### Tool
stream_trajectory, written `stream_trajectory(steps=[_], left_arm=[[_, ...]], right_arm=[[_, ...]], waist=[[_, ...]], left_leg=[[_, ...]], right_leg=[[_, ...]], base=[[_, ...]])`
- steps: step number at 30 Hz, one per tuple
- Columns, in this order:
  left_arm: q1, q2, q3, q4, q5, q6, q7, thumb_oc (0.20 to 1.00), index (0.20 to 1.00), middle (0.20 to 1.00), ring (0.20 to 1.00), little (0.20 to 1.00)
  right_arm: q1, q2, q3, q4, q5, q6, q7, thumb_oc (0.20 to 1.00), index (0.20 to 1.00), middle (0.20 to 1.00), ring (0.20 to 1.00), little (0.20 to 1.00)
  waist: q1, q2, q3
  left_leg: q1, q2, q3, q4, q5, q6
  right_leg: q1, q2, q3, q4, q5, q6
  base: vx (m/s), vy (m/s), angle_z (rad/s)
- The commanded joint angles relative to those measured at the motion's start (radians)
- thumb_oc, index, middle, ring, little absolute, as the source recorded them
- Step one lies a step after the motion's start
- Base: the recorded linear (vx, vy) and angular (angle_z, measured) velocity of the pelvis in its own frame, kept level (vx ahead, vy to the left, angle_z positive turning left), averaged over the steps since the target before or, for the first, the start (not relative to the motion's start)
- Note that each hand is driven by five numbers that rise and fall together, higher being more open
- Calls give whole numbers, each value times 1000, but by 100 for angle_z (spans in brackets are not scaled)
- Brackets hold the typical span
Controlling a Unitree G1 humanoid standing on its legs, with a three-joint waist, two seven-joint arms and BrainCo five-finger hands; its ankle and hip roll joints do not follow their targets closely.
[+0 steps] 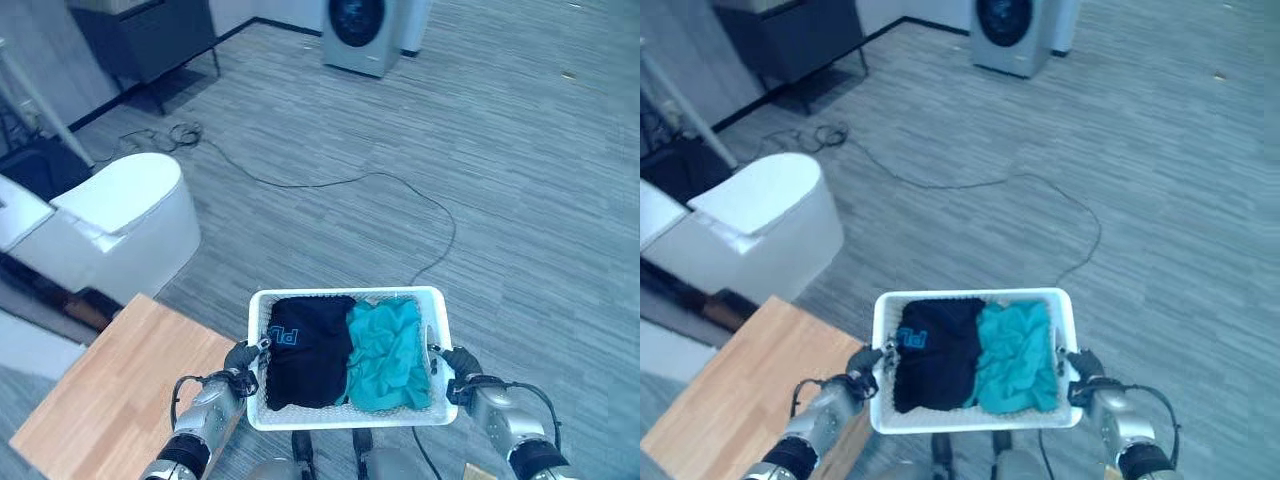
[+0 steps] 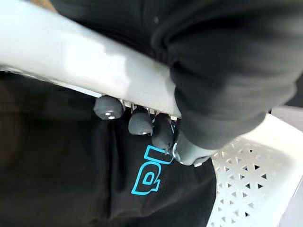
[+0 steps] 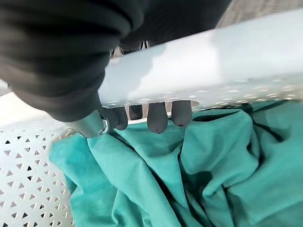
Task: Grab the laundry basket,head to the washer,open it,put in the laundry and shut it.
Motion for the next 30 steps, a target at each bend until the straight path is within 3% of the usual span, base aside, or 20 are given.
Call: stream_trajectory(steps=[1,3,4,7,11,21,23,24,27,28,30], left_arm=[[-26,0,29,-20,46,-60,13,200,200,200,200,200],[5,16,27,-55,90,-54,3,200,200,200,200,200],[8,33,35,-62,122,-55,15,200,200,200,200,200],[-16,32,39,-11,138,-63,25,200,200,200,200,200],[-67,15,41,102,155,-65,37,200,200,200,200,200],[-77,-20,40,135,157,-60,33,200,200,200,200,200],[-90,-19,37,140,156,-62,35,200,200,200,200,200],[-101,-19,36,150,157,-66,35,200,200,200,200,200],[-121,-25,32,165,144,-72,46,200,200,200,200,200],[-129,-28,27,173,136,-74,46,200,200,200,200,200],[-132,-32,24,178,130,-76,48,200,200,200,200,200]], right_arm=[[-87,8,-1,-86,18,-40,185,200,200,200,200,200],[-87,7,-2,-63,-8,-39,185,200,200,200,200,200],[-102,21,-3,-50,-27,-45,174,200,200,200,200,200],[-131,35,6,5,-29,-67,161,200,200,200,200,200],[-137,44,-3,65,-11,-84,137,200,200,200,200,200],[-104,7,-21,65,-30,-81,134,200,200,200,200,200],[-101,-11,-24,36,-24,-83,129,200,200,200,200,200],[-102,-24,-25,13,-21,-84,129,200,200,200,200,200],[-97,-43,-36,-9,-9,-87,119,200,200,200,200,200],[-95,-48,-43,-9,-7,-87,117,200,200,200,200,200],[-88,-55,-54,-5,-1,-90,109,200,200,200,200,200]], waist=[[11,-18,-47],[7,-19,-51],[11,-18,-41],[5,-28,-49],[-4,-33,-72],[-34,-12,-111],[-44,-25,-92],[-48,-32,-74],[-45,-44,-31],[-45,-44,-23],[-43,-42,-20]], left_leg=[[0,18,-29,81,-101,-36],[10,18,-16,71,-99,-31],[16,31,8,71,-101,-31],[7,36,27,96,-108,-38],[24,33,28,111,-111,-46],[83,40,19,112,-120,-78],[30,51,20,247,-137,-93],[-21,67,25,349,-126,-120],[-108,104,9,516,-40,-197],[-131,115,9,505,-26,-200],[-210,126,16,443,-45,-170]], right_leg=[[-12,-2,28,67,-52,69],[-24,4,35,81,-52,68],[-49,0,-57,152,-69,66],[-31,0,-162,172,-107,55],[2,29,-125,120,-106,21],[97,48,-139,30,-109,0],[94,39,-132,38,-113,-12],[98,35,-129,40,-115,-23],[120,27,-139,45,-128,-42],[126,24,-147,47,-135,-42],[139,8,-156,45,-147,-34]], base=[[20,12,-58],[0,-1,-29],[-77,-26,-37],[-61,-49,-70],[57,-81,-9],[104,-66,6],[9,-119,4],[-32,-116,10],[27,-111,23],[110,-35,4],[170,34,1]])
